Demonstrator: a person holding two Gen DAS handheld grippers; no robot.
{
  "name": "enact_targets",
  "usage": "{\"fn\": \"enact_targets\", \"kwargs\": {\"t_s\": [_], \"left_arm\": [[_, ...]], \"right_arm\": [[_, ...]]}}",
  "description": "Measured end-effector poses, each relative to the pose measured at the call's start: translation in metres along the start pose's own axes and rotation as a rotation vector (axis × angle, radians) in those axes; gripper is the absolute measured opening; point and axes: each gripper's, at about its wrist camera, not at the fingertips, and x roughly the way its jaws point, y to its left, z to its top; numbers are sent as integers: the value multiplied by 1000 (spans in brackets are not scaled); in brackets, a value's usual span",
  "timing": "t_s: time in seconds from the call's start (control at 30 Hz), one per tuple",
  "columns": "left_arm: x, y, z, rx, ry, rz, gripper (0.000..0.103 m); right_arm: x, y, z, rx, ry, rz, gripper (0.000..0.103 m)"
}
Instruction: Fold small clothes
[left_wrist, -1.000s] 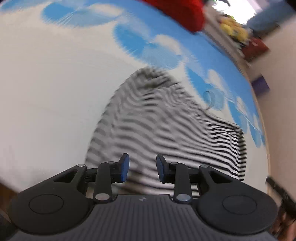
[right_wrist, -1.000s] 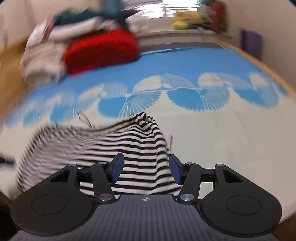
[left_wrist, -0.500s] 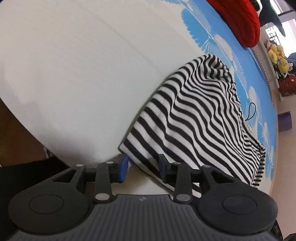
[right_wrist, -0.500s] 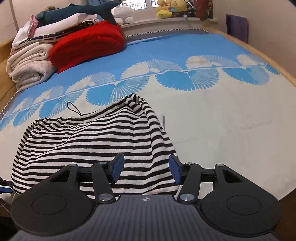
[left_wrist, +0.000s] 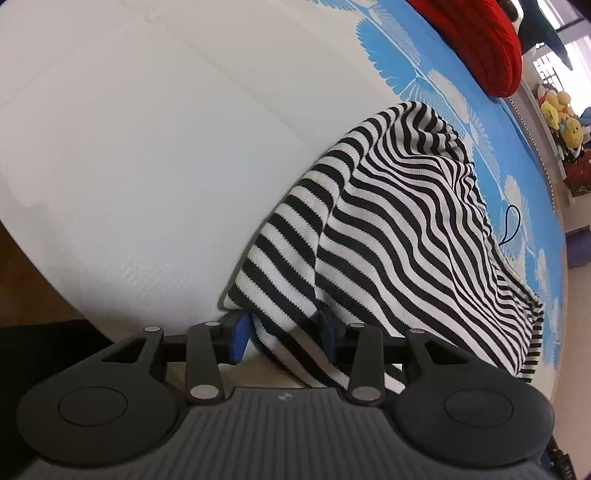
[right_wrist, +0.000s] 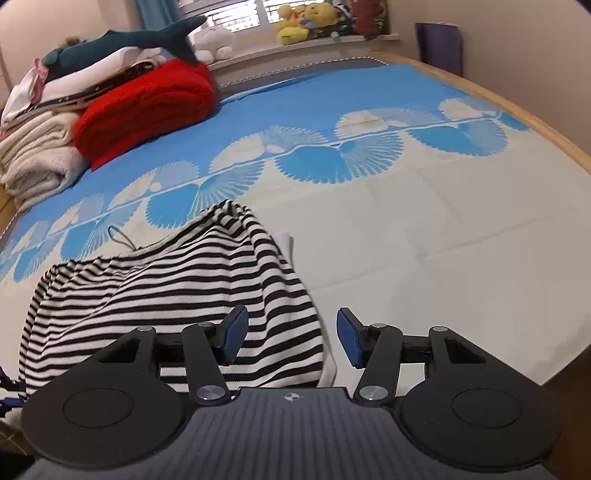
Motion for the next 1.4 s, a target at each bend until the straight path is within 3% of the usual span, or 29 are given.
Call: {"fn": "enact_targets", "kwargs": {"t_s": [0.03,0.07,0.17,0.47,0.7,0.8,0.9,1.07,1.23,1.33,1.4], "left_arm": [[0,-1,0,9,-5,4,36],[0,-2,0,18,-9,4,18],[-2,-3,-1,43,-22,-16,10],[-54,1,-6,105,-209,-81,6],[-58,-18,-20,251,-238,91,6],[-71,-51,-32,352,-296,140,6],[-88,-101,-49,475,-365,140,5],[-107,-212,-103,709,-448,42,5],[-80,-318,-204,985,-412,-110,5],[-42,-351,-269,1149,-312,-198,6],[-10,-364,-295,1197,-144,-238,10]], "right_arm": [[0,0,0,1,-3,-4,55],[0,0,0,0,-6,-7,55],[0,1,1,0,-12,-16,55],[-1,9,6,20,-53,-50,55],[-5,-3,15,93,-89,-60,55],[-10,-13,19,117,-114,-83,55],[-15,-26,25,133,-146,-106,55],[-25,-50,32,136,-197,-117,55],[-29,-70,31,145,-203,-124,55],[-33,-88,29,175,-204,-127,55],[-36,-103,28,224,-202,-117,55]]}}
